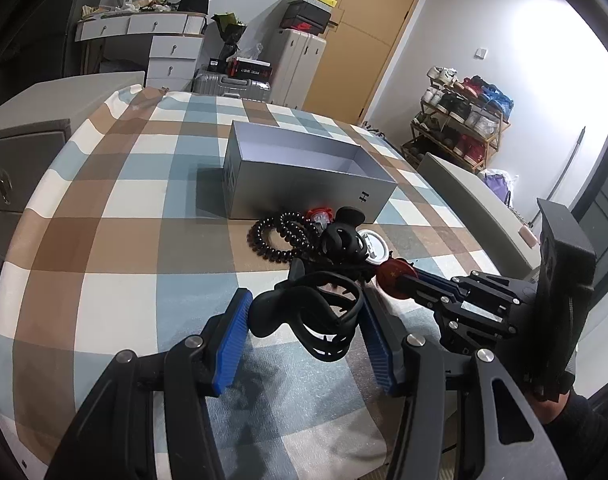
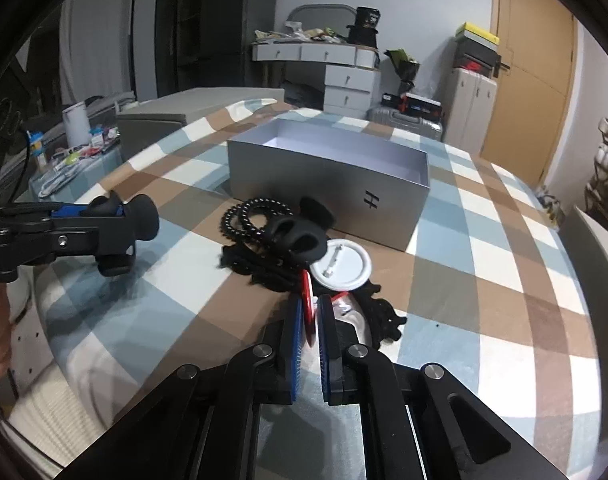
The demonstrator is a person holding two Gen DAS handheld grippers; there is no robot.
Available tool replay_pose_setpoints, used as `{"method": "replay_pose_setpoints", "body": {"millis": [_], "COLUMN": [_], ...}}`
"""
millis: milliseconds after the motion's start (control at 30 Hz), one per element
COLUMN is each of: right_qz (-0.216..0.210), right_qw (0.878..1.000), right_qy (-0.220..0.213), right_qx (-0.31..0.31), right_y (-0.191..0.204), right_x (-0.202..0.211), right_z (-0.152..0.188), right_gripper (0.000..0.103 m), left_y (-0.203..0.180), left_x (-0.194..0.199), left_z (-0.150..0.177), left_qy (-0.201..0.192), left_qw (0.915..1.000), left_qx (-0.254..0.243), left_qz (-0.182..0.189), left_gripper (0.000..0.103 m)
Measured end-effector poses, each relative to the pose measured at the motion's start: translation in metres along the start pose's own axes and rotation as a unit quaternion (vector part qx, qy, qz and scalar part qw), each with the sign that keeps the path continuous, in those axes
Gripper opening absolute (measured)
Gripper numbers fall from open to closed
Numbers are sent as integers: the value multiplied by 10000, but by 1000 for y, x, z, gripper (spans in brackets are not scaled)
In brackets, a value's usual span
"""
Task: Organize jewelry
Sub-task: 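Lift the black claw clip with the left gripper while the right gripper grasps the red ornament, then carry both items into the grey box and open both grippers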
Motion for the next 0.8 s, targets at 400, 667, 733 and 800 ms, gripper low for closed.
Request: {"method": "replay_pose_setpoints", "body": {"millis": [400,667,733,800], "right_qz": [-875,-1249,-1310,-1424], "right_qw": [9894,9788,9775,9750], "right_qy": [-891,-1237,-1294,-1355], "right_qx": [-741,-1050,-1032,-1037], "right_y": [-13,-39,-44,-50], "right_x": [43,59,58,56], "right_z": [-28,-64,-74,-87], "right_gripper": [7,7,7,7], "left_y": [-5,-13,-14,-14], "left_x": [5,1,-4,-9], "left_z": [-17,-57,-68,-80], "left_qy": [-101,-394,-446,-508], "left_qw": [9999,9991,9987,9984], "left_qx": [21,-167,-206,-226], "left_qz": [-9,-70,-117,-135], "left_gripper": [48,48,48,48]}}
Point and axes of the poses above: each gripper's, at about its wrist camera, not at the fingertips, and x roughly against the way its jaws point, y to its left, z to its underside, the point moved 4 cm from there along -x, roughly the way its jaws point, and after that the axes turned 12 degrees about -z, right-handed, at the moved point
